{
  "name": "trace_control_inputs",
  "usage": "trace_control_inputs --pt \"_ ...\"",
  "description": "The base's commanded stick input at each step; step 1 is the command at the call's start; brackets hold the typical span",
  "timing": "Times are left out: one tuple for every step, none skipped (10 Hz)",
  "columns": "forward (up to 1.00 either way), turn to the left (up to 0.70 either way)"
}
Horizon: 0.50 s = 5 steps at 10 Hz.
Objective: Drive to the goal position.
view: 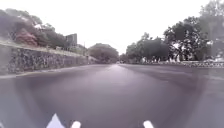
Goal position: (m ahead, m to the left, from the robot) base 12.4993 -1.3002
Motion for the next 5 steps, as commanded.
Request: trace_control_inputs --pt "0.7 0.0" --pt "0.7 0.0" --pt "0.7 0.0" --pt "0.7 0.0" --pt "0.7 0.0"
